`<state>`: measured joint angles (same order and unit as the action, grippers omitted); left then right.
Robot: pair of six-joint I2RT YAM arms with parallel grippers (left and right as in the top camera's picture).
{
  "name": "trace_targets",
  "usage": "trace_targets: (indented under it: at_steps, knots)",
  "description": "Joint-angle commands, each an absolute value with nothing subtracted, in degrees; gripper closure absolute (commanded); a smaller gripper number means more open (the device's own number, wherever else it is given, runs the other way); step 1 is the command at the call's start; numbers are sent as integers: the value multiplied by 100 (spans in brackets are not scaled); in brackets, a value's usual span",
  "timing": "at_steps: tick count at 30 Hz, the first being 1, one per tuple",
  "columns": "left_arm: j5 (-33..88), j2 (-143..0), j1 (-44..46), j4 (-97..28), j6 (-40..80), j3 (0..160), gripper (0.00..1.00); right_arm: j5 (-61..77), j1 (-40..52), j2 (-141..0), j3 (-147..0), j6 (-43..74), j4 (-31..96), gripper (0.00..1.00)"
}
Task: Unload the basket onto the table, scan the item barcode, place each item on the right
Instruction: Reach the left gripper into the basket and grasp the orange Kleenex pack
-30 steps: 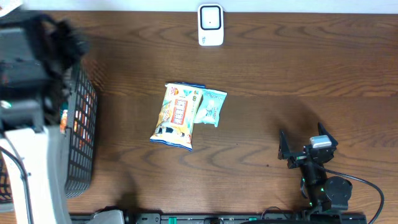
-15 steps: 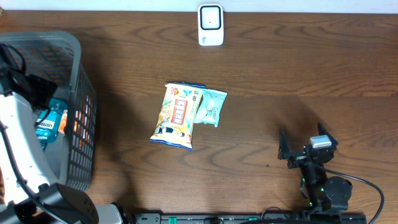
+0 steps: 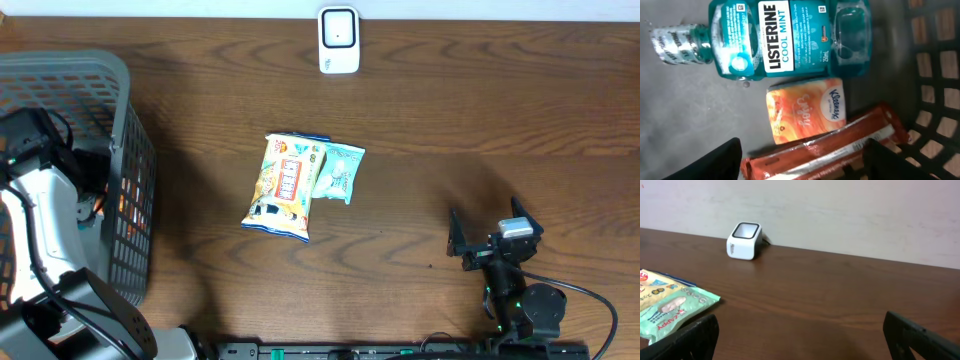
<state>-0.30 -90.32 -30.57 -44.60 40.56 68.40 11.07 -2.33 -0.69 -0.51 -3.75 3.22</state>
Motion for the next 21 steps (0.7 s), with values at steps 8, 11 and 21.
trace_targets:
  at_steps: [8,11,21]
  knots:
    - [-38,-9303,-3170,-4014,4265,6390,24,1103,-204,-34,-32,-390,336,1]
    - [71,-9531,-3267,-3942,4276,6390,24,1105,-204,-34,-32,-388,336,1]
    - [679,-10296,-3444,-3697,4276,6390,44,1103,-204,-34,-32,-390,336,1]
